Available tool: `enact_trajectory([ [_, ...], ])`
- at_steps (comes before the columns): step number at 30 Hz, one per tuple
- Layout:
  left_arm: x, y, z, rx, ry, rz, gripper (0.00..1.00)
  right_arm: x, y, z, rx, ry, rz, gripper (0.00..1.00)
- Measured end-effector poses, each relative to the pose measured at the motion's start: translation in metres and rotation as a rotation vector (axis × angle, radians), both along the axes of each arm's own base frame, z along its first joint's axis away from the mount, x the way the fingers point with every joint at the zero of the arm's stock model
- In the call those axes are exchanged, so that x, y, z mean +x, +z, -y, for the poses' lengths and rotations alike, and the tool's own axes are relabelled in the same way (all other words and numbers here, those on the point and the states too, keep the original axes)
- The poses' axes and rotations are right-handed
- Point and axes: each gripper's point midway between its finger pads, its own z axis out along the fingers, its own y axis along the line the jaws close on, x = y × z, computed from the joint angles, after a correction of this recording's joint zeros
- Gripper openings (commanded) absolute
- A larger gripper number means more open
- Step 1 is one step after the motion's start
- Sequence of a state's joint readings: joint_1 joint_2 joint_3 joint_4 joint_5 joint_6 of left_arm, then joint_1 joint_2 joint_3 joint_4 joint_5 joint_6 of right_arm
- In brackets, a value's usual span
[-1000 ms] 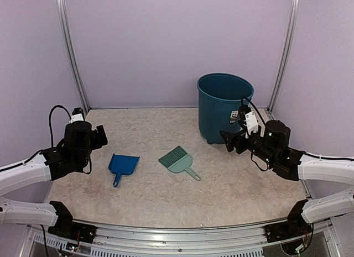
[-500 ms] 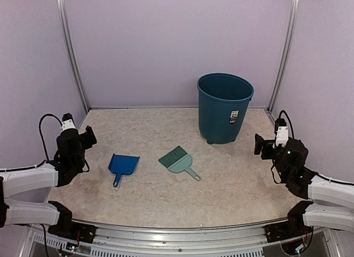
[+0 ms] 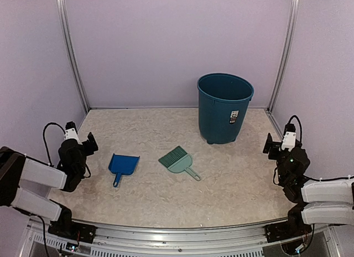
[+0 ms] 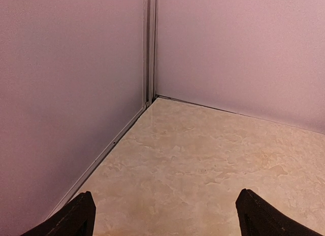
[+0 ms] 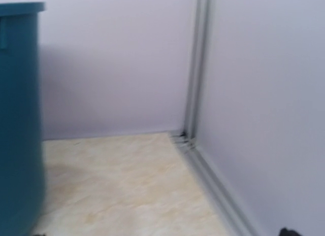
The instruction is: Sweep away the paper scraps from the table
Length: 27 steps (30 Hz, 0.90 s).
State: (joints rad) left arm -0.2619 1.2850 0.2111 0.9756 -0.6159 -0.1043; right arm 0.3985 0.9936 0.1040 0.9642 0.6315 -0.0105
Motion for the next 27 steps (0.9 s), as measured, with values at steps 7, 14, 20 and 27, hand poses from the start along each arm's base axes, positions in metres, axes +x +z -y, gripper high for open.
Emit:
enact_trajectory([
  [7, 0.019, -0.007, 0.005, 0.005, -0.009, -0.024, 0.95, 0.008, -0.011, 0.033, -0.037, -0.117, 0.005, 1.00],
  [14, 0.029, 0.000, 0.001, -0.001, -0.028, -0.009, 0.95, 0.030, -0.047, 0.050, -0.071, -0.159, -0.075, 0.99],
  [20, 0.031, 0.004, -0.004, 0.016, -0.026, 0.008, 0.96, 0.049, -0.041, 0.047, -0.057, -0.095, -0.050, 0.95],
  [27, 0.034, -0.011, -0.014, 0.036, -0.023, 0.000, 0.97, 0.056, -0.044, 0.037, -0.057, 0.015, -0.051, 0.99],
])
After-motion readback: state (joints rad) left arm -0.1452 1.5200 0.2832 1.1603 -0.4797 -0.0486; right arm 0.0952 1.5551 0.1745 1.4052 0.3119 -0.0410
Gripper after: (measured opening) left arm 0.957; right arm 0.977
